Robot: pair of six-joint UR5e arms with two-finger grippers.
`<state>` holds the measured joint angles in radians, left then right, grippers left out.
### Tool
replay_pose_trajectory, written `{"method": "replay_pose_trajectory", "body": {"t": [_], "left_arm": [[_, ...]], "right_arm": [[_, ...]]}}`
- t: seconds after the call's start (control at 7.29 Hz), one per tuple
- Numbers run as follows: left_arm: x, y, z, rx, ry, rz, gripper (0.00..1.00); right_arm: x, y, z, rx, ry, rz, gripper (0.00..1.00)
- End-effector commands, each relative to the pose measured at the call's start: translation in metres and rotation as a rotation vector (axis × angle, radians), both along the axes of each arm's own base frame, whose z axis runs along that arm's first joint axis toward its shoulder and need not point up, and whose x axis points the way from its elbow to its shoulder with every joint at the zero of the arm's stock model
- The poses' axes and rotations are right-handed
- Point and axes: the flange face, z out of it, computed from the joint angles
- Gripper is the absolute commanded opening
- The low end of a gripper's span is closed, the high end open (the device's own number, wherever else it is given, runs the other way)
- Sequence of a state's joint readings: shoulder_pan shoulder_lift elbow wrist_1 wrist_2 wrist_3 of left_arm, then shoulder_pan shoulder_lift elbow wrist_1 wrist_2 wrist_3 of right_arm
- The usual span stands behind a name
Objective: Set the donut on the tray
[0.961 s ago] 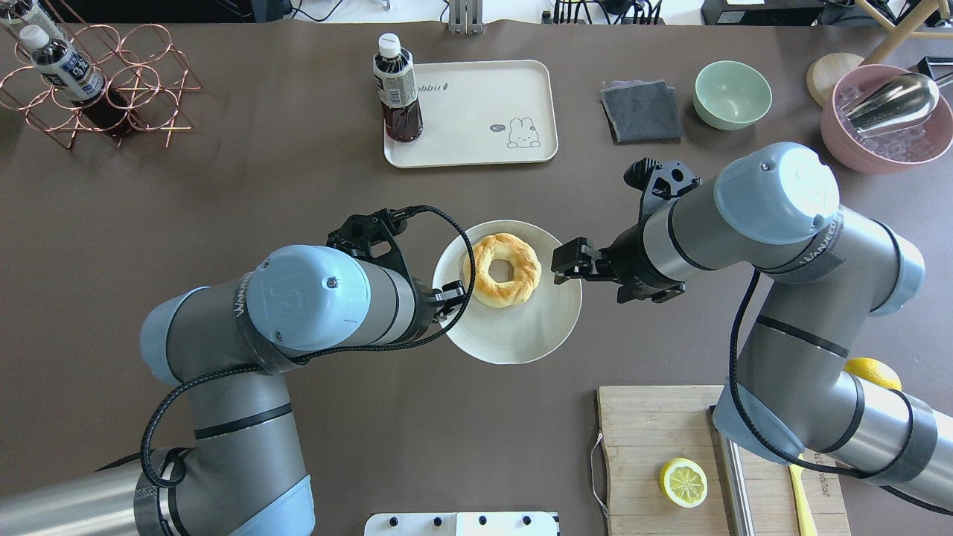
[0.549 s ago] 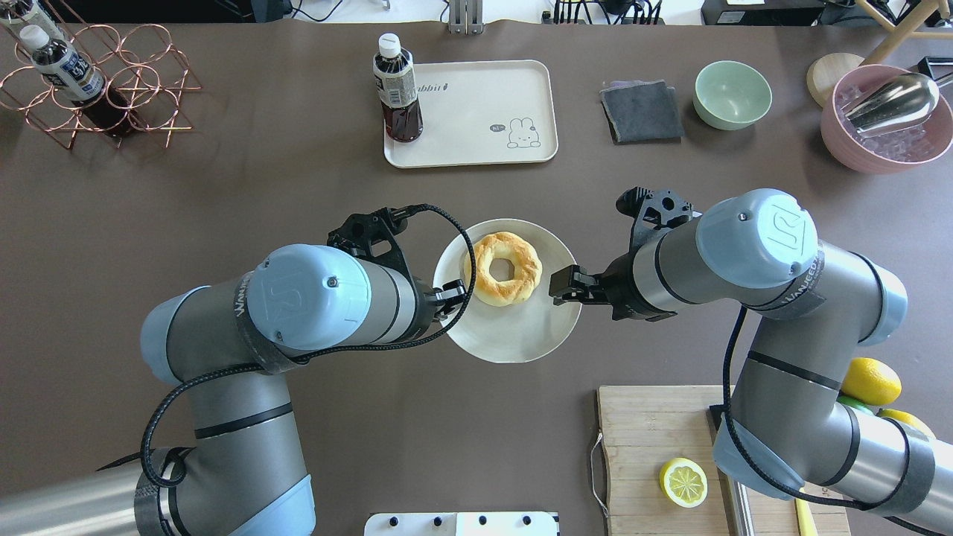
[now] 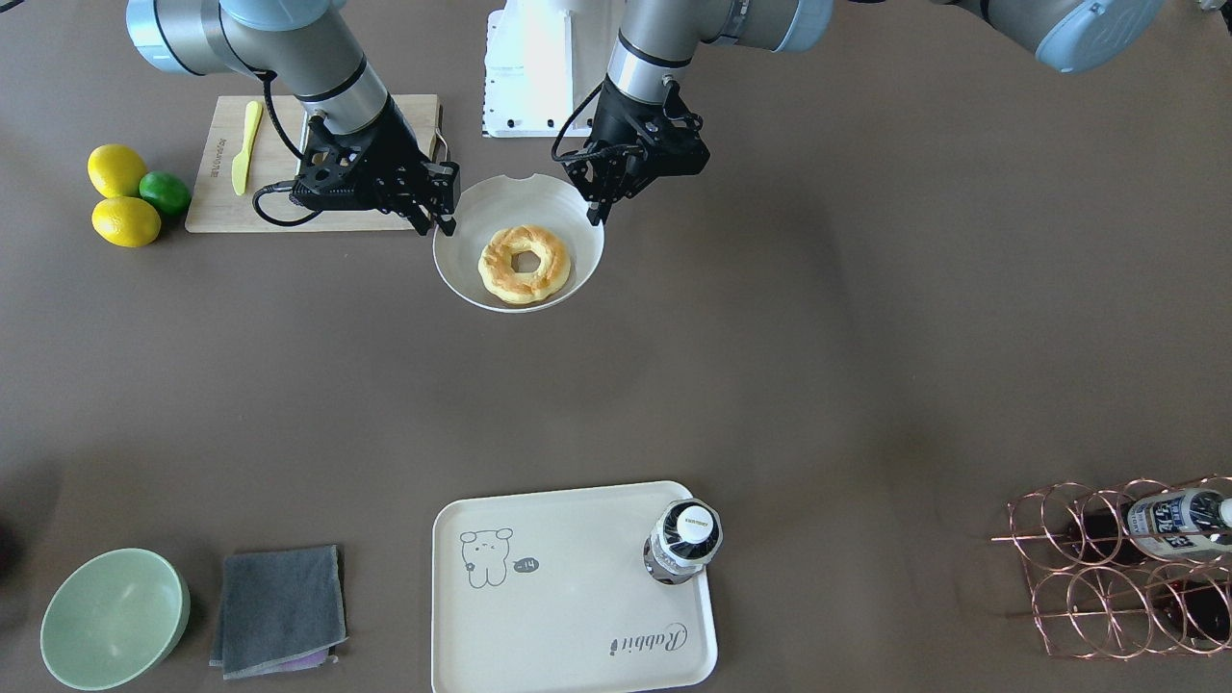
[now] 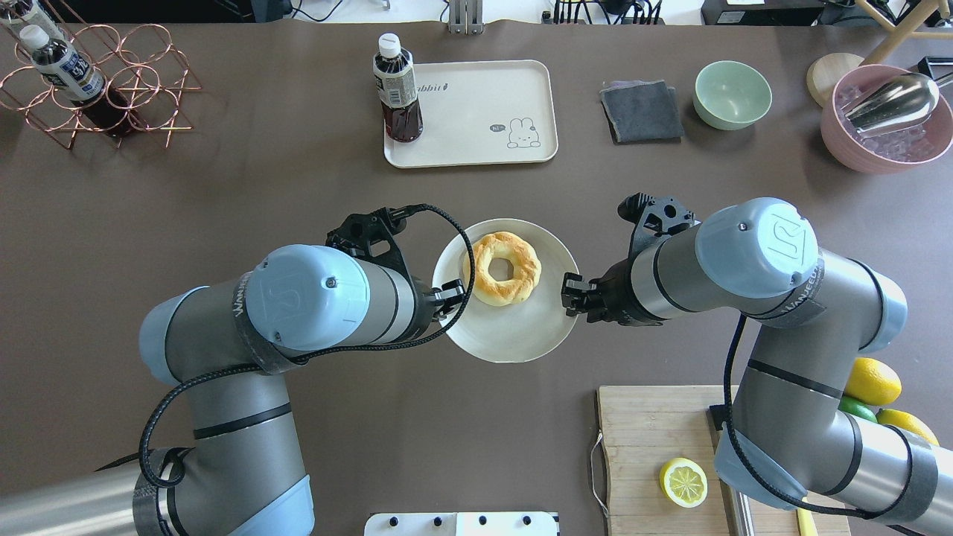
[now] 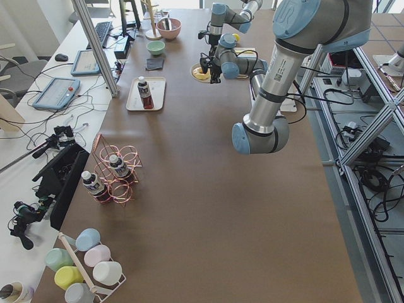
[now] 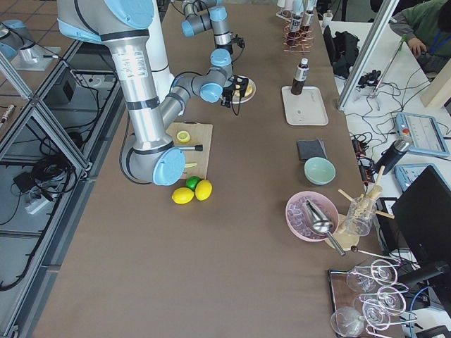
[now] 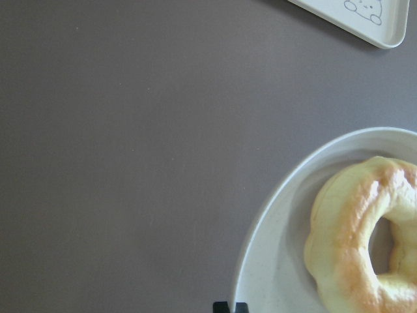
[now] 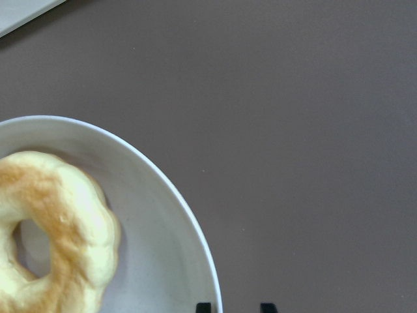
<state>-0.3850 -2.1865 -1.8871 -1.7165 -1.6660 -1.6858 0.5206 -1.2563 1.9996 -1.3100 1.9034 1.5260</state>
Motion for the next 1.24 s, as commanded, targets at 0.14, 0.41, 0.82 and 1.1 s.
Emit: {"method": "replay_pose_trajectory", "body": {"t": [0.14,0.41,0.82,1.1], "left_arm": [[-0.005,0.001,0.0,0.002,0.005,-0.002,0.0],[-0.007,0.002,-0.002,0.004,0.011,-0.002,0.0],[-0.009,0.003,-0.003,0.007,0.014,-0.001,0.0],[-0.013,0.004,-0.005,0.015,0.019,0.004,0.0]], "right_arm": [[-0.002,0.002,0.0,-0.002,-0.001,-0.002,0.35],[-0.004,0.003,-0.006,-0.051,-0.017,0.028,0.0],[-0.004,0.004,-0.009,-0.057,-0.026,0.023,0.0],[0.005,0.008,-0.014,-0.052,-0.042,0.019,0.0]]}}
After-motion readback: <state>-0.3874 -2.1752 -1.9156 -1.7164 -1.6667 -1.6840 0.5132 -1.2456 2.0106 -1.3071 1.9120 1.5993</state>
